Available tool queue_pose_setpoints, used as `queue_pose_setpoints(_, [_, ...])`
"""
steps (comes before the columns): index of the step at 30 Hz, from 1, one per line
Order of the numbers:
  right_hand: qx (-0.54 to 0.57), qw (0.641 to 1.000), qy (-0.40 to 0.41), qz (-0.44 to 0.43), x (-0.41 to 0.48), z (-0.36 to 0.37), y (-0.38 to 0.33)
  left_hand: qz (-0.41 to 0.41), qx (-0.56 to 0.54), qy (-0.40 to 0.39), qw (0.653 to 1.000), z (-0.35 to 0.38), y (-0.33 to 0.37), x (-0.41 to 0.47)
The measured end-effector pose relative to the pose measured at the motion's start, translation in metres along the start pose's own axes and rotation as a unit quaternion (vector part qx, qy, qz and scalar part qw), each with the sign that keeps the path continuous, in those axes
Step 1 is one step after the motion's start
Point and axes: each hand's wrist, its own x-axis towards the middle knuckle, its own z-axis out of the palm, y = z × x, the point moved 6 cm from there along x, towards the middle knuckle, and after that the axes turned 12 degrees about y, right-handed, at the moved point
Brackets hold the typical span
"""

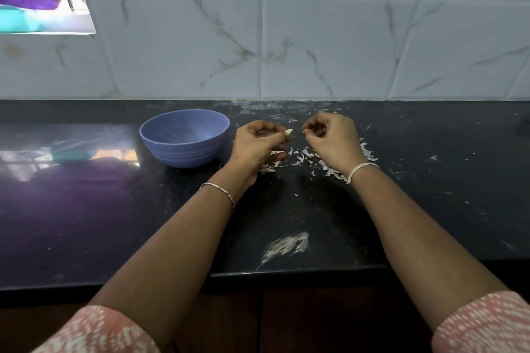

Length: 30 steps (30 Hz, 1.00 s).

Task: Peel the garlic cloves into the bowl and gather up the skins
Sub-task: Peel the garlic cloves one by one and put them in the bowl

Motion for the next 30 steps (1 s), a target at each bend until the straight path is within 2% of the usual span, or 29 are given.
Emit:
queue_pose_setpoints(3, [-0.059,0.997,-0.053,-0.009,0.000,0.002,0.006,0.003,-0.003,-0.002,1.000,0.000,-0.001,0.002])
queue_pose_setpoints(6, [-0.077,0.997,-0.017,-0.025,0.003,-0.008,-0.001,0.009,0.004,-0.002,1.000,0.000,-0.001,0.002])
queue_pose_setpoints(8, [-0.039,0.999,-0.007,-0.016,0.003,-0.010,-0.003,0.015,0.009,-0.001,1.000,0.000,-0.001,0.002])
queue_pose_setpoints(11, [0.081,0.995,-0.043,0.030,0.001,-0.004,-0.004,0.026,0.017,-0.002,1.000,0.001,-0.001,0.003])
queue_pose_setpoints(13, [0.121,0.989,-0.062,0.053,-0.001,0.001,-0.005,0.034,0.023,-0.003,0.999,0.002,-0.001,0.004])
queue_pose_setpoints(20, [0.070,0.995,-0.067,0.036,-0.007,0.006,-0.009,0.066,0.037,-0.017,0.997,0.004,-0.001,0.004])
queue_pose_setpoints(30, [0.091,0.992,-0.082,0.040,-0.008,0.006,-0.011,0.058,0.011,-0.035,0.998,0.003,0.000,0.005])
